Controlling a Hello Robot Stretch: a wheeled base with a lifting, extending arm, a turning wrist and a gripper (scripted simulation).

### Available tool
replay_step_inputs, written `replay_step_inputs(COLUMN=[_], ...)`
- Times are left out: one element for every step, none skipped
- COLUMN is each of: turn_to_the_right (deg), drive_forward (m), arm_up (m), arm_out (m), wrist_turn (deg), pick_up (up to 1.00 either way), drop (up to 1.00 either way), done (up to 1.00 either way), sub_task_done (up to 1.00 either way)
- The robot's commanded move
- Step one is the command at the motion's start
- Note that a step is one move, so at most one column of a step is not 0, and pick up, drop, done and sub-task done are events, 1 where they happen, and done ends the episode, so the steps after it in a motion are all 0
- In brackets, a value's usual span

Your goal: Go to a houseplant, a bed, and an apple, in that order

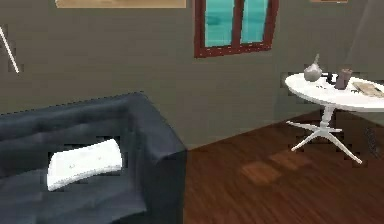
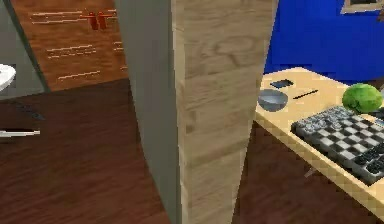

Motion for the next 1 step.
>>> replay_step_inputs(turn_to_the_right=[45.0], drive_forward=[0.0], arm_up=[0.0], arm_out=[0.0], wrist_turn=[0.0], pick_up=[0.0], drop=[0.0], done=[0.0], sub_task_done=[0.0])
